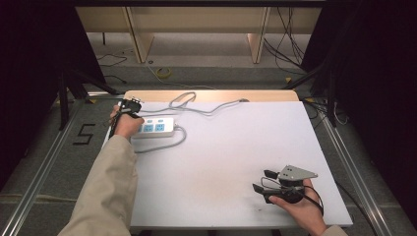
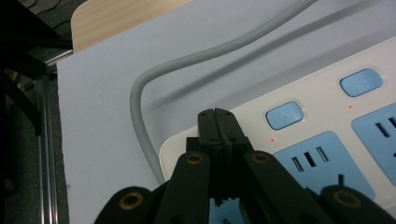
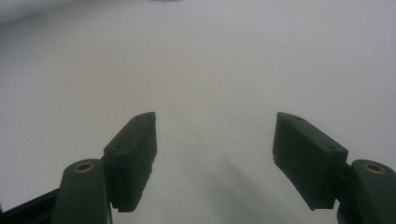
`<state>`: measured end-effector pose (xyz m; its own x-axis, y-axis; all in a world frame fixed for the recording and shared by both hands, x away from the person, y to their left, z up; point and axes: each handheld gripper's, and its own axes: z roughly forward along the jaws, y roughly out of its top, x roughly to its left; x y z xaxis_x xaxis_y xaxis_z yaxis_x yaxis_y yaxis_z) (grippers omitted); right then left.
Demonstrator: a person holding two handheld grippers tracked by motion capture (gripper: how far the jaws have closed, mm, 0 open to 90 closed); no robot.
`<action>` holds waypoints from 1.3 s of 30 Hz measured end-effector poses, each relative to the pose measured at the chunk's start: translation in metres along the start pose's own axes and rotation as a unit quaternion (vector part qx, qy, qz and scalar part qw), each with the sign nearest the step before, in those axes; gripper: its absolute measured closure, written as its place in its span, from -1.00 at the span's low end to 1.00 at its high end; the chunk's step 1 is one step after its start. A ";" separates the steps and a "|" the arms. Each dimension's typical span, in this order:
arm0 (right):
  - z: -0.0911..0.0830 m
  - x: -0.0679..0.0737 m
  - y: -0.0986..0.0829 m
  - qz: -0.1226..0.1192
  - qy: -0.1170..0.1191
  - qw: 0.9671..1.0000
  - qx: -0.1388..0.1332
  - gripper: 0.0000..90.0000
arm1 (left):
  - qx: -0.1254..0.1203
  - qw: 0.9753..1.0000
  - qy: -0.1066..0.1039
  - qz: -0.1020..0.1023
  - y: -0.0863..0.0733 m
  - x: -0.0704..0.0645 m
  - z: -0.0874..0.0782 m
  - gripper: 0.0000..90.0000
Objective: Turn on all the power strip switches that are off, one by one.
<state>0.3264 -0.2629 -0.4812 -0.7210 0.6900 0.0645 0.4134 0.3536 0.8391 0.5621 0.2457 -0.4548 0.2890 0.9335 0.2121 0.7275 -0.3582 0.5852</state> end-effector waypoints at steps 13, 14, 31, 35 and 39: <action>0.000 0.000 0.000 0.001 0.001 1.000 -0.001 -0.30 | -0.002 1.000 -0.001 -0.001 -0.001 0.000 0.001 1.00; 0.000 0.000 0.000 0.001 0.001 1.000 -0.001 -0.30 | -0.001 1.000 -0.002 -0.003 -0.001 0.000 0.001 1.00; -0.002 0.000 -0.001 0.001 -0.001 1.000 -0.001 -0.30 | -0.005 1.000 0.002 -0.004 0.001 -0.005 0.002 1.00; -0.002 0.001 0.000 0.003 -0.001 1.000 -0.001 -0.30 | -0.003 1.000 0.002 0.000 0.000 -0.005 0.002 1.00; -0.001 0.001 0.000 0.001 -0.002 1.000 -0.001 -0.30 | -0.010 1.000 0.002 0.000 0.001 -0.006 -0.001 1.00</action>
<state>0.3250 -0.2633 -0.4807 -0.7186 0.6925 0.0643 0.4133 0.3508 0.8403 0.5601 0.2397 -0.4551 0.2866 0.9333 0.2164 0.7143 -0.3587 0.6009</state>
